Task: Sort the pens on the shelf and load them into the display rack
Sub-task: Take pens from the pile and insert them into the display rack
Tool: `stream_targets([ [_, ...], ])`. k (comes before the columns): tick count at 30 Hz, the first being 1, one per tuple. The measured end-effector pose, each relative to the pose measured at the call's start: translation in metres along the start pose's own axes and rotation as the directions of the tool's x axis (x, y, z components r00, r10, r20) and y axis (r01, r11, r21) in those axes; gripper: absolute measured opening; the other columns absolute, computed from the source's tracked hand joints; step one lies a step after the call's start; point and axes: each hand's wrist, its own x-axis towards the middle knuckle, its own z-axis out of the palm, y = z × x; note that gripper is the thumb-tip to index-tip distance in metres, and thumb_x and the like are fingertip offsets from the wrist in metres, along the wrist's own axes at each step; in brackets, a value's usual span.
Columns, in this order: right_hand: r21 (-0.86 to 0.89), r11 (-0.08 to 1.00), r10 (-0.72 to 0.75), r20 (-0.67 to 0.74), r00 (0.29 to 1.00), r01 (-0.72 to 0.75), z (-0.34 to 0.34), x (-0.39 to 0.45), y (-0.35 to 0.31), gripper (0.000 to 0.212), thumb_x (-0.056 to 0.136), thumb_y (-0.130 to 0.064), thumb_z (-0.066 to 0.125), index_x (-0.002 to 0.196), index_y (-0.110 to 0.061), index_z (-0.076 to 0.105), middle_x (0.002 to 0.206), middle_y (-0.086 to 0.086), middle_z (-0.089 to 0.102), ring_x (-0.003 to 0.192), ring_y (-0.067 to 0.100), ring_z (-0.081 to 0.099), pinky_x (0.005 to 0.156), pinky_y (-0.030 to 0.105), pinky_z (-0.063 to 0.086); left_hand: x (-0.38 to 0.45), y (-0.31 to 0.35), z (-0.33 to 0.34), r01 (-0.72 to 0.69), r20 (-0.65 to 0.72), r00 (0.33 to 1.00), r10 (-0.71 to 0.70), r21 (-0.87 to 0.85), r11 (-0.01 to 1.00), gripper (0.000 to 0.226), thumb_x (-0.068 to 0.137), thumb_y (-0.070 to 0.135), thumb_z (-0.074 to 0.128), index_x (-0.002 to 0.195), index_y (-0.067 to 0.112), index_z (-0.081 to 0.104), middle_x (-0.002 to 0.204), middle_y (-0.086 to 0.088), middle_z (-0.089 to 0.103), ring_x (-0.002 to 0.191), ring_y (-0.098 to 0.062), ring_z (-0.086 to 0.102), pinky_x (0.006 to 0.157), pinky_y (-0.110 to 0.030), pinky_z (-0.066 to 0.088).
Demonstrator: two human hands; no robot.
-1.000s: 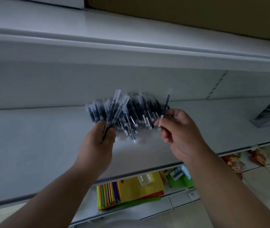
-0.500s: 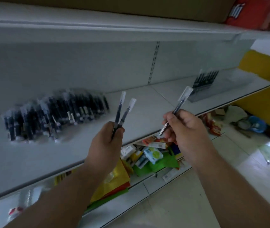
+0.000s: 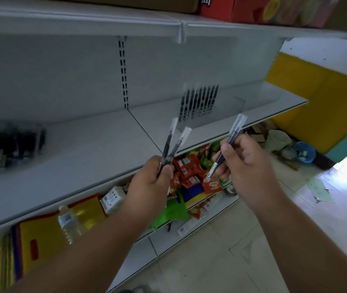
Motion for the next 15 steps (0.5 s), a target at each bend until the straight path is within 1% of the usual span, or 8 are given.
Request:
stream_targets([
  [3, -0.076, 0.997, -0.01, -0.06, 0.998, 0.005, -0.002, 0.029, 0.021, 0.011, 0.098, -0.027, 0.054, 0.091, -0.027, 0.062, 0.073, -0.003, 0.068, 0.065, 0.009, 0.065, 0.067, 0.038, 0.056, 0.026, 0.004, 0.015, -0.013, 0.009, 1.0, 0.013, -0.045, 0.999, 0.019, 0.101, 0.029, 0.045, 0.087, 0.021, 0.056, 0.062, 0.008, 0.046, 0.055, -0.01, 0.042, 0.054, -0.033, 0.038],
  [5, -0.119, 0.993, 0.011, -0.104, 0.995, -0.024, -0.002, 0.048, 0.035, 0.009, 0.096, -0.029, 0.058, 0.09, -0.025, 0.064, 0.075, 0.0, 0.068, 0.071, 0.016, 0.066, 0.072, 0.049, 0.057, 0.048, 0.007, 0.023, -0.012, 0.029, 0.999, 0.014, -0.062, 0.998, 0.02, 0.101, 0.027, 0.046, 0.085, 0.019, 0.055, 0.059, 0.008, 0.043, 0.052, -0.011, 0.039, 0.051, -0.032, 0.036],
  [7, -0.153, 0.988, 0.017, -0.13, 0.991, -0.037, -0.008, 0.066, 0.046, 0.009, 0.094, -0.031, 0.06, 0.09, -0.024, 0.063, 0.077, 0.001, 0.068, 0.075, 0.022, 0.067, 0.073, 0.052, 0.057, 0.071, 0.013, 0.033, -0.009, 0.041, 0.999, 0.013, -0.095, 0.995, 0.019, 0.1, 0.026, 0.047, 0.085, 0.018, 0.056, 0.059, 0.004, 0.043, 0.051, -0.013, 0.038, 0.049, -0.031, 0.035],
  [9, -0.195, 0.98, 0.01, -0.154, 0.988, -0.04, -0.019, 0.083, 0.052, 0.007, 0.093, -0.03, 0.062, 0.089, -0.025, 0.062, 0.078, -0.003, 0.068, 0.075, 0.017, 0.067, 0.072, 0.049, 0.057, 0.089, 0.017, 0.048, -0.015, 0.046, 0.999, 0.021, -0.135, 0.991, 0.019, 0.1, 0.024, 0.047, 0.086, 0.014, 0.055, 0.057, 0.004, 0.042, 0.051, -0.014, 0.036, 0.052, -0.032, 0.034],
  [11, -0.175, 0.984, 0.005, -0.195, 0.981, -0.04, -0.033, 0.1, 0.055, 0.006, 0.093, -0.026, 0.064, 0.088, -0.025, 0.062, 0.077, -0.005, 0.069, 0.073, 0.014, 0.066, 0.069, 0.047, 0.058, 0.102, 0.019, 0.062, -0.019, 0.065, 0.997, 0.03, -0.161, 0.987, 0.02, 0.1, 0.023, 0.047, 0.085, 0.013, 0.054, 0.056, 0.005, 0.039, 0.05, -0.012, 0.035, 0.053, -0.034, 0.033],
  [13, -0.15, 0.988, -0.005, -0.216, 0.976, -0.028, -0.042, 0.118, 0.058, 0.009, 0.093, -0.024, 0.064, 0.085, -0.024, 0.061, 0.075, -0.005, 0.068, 0.067, 0.014, 0.065, 0.062, 0.047, 0.058, 0.11, 0.018, 0.072, -0.02, 0.079, 0.996, 0.034, -0.181, 0.983, 0.021, 0.1, 0.023, 0.047, 0.082, 0.016, 0.053, 0.056, 0.007, 0.037, 0.05, -0.011, 0.033, 0.052, -0.034, 0.032],
  [15, -0.182, 0.983, -0.048, -0.211, 0.976, 0.009, -0.047, 0.14, 0.065, 0.014, 0.094, -0.026, 0.062, 0.081, -0.023, 0.059, 0.073, -0.007, 0.068, 0.062, 0.012, 0.062, 0.058, 0.042, 0.057, 0.119, 0.019, 0.079, -0.023, 0.058, 0.998, 0.034, -0.186, 0.982, 0.02, 0.1, 0.023, 0.047, 0.083, 0.015, 0.054, 0.056, 0.005, 0.038, 0.049, -0.013, 0.032, 0.051, -0.033, 0.03],
])
